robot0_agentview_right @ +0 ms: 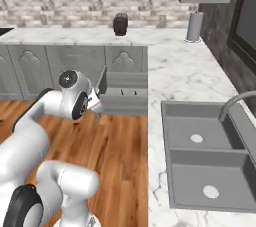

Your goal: Pick up the metallic utensils from the counter and place them in the open drawer. Make sure not to pick up any wooden utensils.

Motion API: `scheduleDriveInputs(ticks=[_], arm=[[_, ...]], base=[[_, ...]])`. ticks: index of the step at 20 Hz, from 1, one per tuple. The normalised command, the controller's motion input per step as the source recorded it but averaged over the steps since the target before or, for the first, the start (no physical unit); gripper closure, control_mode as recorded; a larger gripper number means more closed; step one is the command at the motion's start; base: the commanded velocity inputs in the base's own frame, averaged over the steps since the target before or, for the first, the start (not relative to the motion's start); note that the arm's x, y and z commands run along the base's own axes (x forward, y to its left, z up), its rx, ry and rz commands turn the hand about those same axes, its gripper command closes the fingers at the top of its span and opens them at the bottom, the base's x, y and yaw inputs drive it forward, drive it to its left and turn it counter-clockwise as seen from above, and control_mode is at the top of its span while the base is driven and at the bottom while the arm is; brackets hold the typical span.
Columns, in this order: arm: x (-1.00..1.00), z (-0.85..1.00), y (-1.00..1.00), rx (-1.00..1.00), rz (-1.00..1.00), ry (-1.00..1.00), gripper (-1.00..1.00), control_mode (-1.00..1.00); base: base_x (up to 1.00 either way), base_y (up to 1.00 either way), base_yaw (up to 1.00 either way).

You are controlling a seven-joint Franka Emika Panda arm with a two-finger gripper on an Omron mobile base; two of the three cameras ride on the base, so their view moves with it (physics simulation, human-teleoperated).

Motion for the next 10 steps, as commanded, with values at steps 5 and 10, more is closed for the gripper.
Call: scheduleDriveInputs(ticks=[5, 10], arm=[[0.0, 0.0, 0.0, 0.0, 0.0, 0.0, 1.0, 1.0], [0.0, 0.0, 0.0, 0.0, 0.0, 0.0, 1.0, 1.0]], base=[[1.0, -0.16, 0.01], [0.99, 0.0, 0.03]])
